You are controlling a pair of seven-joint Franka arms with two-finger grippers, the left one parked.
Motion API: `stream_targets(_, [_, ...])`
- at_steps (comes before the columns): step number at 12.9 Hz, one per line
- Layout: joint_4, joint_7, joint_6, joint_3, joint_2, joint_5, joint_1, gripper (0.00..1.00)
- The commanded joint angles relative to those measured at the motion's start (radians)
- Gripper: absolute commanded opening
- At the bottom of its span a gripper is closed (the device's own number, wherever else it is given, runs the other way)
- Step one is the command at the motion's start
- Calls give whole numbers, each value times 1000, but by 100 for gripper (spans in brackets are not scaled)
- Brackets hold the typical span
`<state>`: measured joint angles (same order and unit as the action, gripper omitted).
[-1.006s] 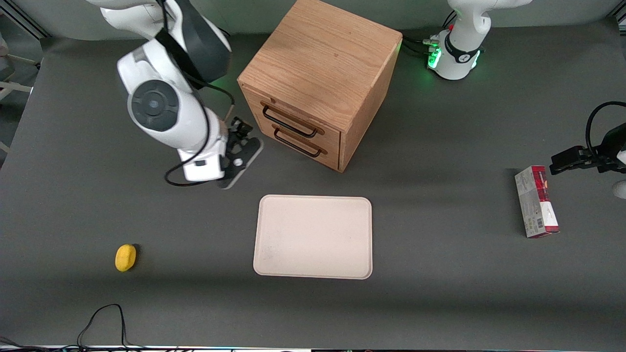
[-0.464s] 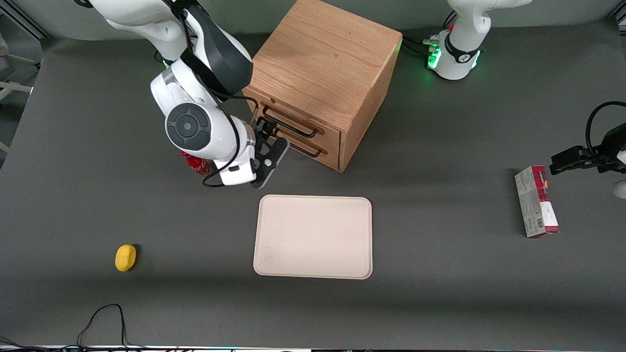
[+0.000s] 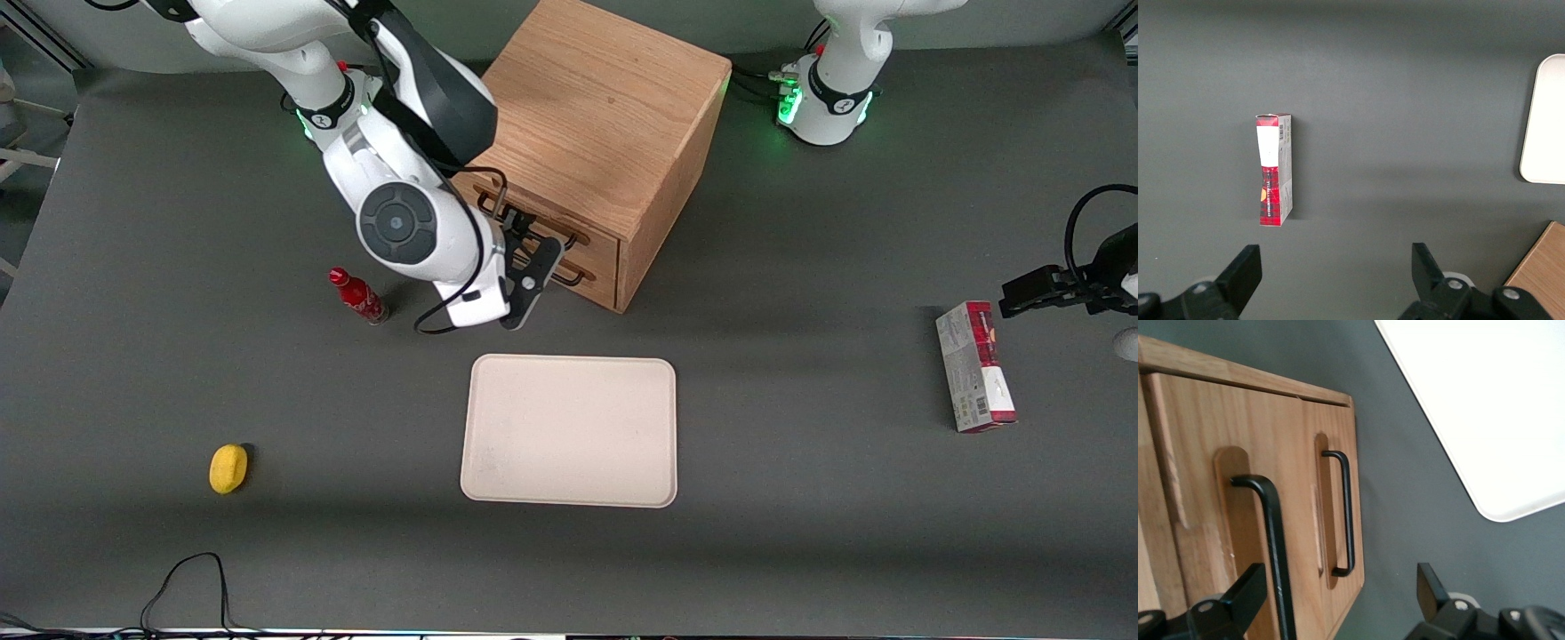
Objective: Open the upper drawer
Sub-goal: 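Move the right gripper to the upper drawer's black handle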
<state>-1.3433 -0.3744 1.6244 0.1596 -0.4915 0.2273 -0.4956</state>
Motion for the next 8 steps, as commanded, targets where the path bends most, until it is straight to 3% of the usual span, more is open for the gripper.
stream_targets(1, [15, 26, 0, -6, -16, 23, -8, 100])
stream_targets(8, [-62, 32, -8, -11, -5, 24, -3, 100])
